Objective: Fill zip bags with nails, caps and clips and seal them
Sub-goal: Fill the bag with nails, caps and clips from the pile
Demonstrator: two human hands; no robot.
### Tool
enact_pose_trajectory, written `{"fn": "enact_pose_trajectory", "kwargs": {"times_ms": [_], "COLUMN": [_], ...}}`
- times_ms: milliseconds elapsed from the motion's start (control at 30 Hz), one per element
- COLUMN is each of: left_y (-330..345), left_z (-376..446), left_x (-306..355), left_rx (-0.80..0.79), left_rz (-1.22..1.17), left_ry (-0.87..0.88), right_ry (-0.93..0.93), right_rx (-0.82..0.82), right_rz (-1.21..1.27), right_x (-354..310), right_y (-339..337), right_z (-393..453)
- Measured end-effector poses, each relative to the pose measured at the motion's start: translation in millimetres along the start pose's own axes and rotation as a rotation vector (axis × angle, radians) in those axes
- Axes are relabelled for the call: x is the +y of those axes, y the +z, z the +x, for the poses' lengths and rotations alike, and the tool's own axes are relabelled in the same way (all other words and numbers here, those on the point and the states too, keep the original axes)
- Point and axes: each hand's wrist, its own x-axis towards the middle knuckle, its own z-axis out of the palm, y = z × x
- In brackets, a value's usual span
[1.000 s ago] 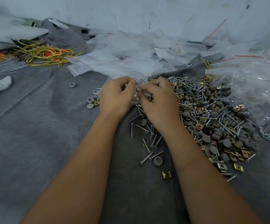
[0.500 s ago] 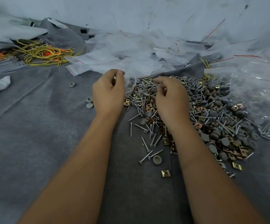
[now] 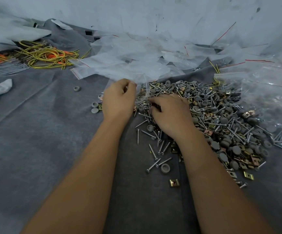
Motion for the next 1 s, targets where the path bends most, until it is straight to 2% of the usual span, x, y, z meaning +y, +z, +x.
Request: {"fn": "enact_pose_trajectory", "kwargs": {"times_ms": [233,433,633,833,1000], "left_y": [1.1,1.7,1.7,2.3,2.1], "left_z": [-0.8,0.5,-2.6,-3.0,-2.3], "left_x": [-0.9,-2.7,-1.7,-0.9,-2.1], "left_rx": [0.003,-0.043,-0.1,-0.109,-0.096], "left_rz": [-0.069,-0.041,-0.005,0.003,-0.027], "left_ry": [-0.006,0.014,0.118,0.137,0.155], "right_ry": [0.058,0.113,0.012,-0.017,-0.017], "right_rx": [0.086,0.261,0.451,0.32,0.308], "right_rz": [0.171,0.327,0.396,0.304,0.321], "right_x": [-3.8,-4.6,-9.3,-7.8,-8.4], "right_y": [-4.4,-7.8,-7.3,1.1,-1.3], "right_z": [-0.3,1.3,2.1,3.7,4.0]}}
